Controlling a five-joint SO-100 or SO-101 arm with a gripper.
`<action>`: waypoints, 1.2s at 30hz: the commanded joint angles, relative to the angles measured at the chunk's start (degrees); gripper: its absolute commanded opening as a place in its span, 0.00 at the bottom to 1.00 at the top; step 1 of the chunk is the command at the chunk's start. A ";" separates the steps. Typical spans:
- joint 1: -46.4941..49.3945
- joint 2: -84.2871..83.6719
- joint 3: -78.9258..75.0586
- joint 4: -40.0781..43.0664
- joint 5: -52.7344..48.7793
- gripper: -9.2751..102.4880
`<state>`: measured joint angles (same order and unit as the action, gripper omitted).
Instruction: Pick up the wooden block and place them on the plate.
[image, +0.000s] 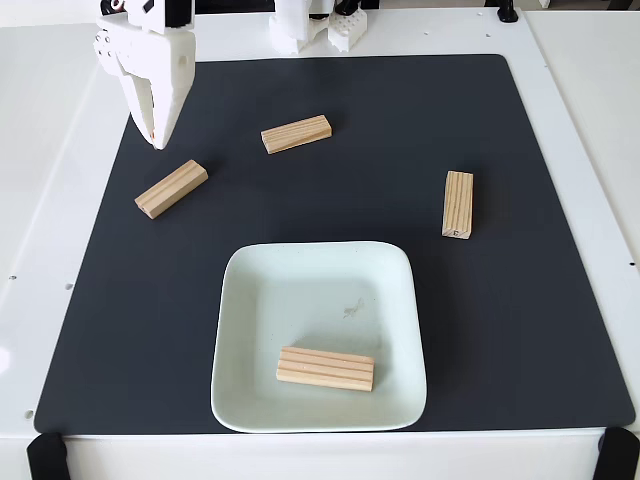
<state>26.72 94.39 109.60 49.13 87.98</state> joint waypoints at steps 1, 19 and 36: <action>0.70 1.49 -0.88 -0.62 0.62 0.08; -4.31 -7.91 -13.18 -0.18 6.68 0.08; -7.73 -7.29 -7.56 0.00 6.86 0.38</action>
<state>18.98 85.87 101.95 49.22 95.01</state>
